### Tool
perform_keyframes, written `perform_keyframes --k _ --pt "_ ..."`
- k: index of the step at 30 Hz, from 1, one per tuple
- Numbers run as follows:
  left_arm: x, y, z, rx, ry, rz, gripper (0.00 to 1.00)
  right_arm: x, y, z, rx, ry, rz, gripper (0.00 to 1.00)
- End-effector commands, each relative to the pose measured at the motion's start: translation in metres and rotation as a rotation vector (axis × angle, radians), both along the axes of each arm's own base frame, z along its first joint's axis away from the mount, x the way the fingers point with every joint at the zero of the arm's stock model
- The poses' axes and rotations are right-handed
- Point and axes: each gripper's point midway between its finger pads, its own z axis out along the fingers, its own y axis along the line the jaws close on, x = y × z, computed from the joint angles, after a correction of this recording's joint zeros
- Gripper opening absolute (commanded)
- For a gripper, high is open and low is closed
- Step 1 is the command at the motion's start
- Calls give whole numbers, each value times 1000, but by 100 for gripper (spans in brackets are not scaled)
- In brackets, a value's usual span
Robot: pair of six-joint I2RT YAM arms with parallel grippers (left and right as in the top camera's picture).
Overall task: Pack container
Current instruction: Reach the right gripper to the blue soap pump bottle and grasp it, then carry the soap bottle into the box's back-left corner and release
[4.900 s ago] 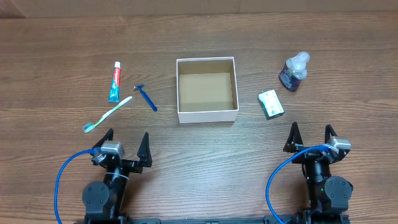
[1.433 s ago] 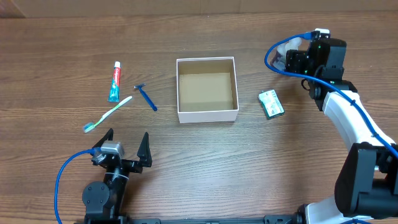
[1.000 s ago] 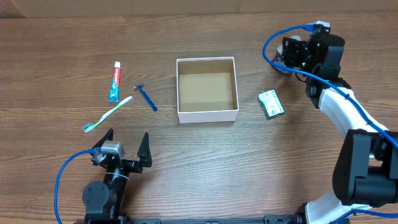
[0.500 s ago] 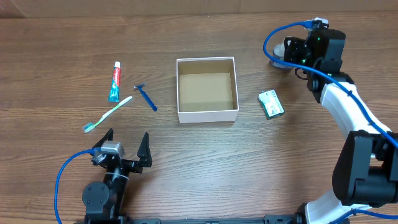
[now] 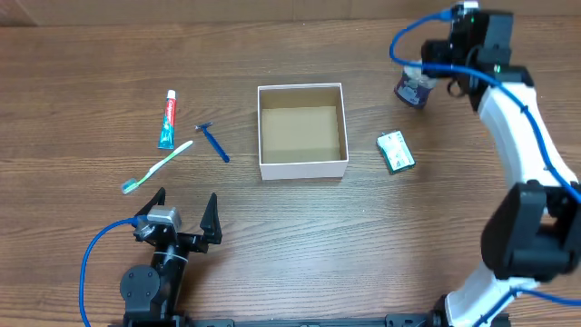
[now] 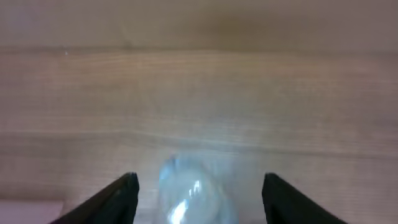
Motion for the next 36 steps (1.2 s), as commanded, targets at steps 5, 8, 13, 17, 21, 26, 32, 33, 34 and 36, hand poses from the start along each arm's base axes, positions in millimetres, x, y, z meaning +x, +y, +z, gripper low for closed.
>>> perform_keyframes --k 5,8,13,17,21,26,32,33,34,36 --pt "0 4 0 12 -8 16 100 22 7 18 45 49 28 66" --pt "0 4 0 12 -8 16 100 16 8 -15 65 147 17 66" --pt "0 4 0 12 -8 16 100 13 8 -28 70 185 15 65" --pt "0 4 0 12 -8 16 100 11 8 -39 72 217 14 56" --pt "0 4 0 12 -8 16 100 11 8 -40 72 218 14 34" --pt "0 4 0 12 -8 16 100 10 8 -39 72 220 14 28" --pt "0 4 0 12 -8 16 100 13 8 30 115 160 -35 28" --pt "0 4 0 12 -8 16 100 11 9 44 129 151 -38 28" --pt "0 4 0 12 -8 16 100 9 10 57 145 144 -49 28" --pt "0 4 0 12 -8 16 100 3 18 73 176 139 -23 28"
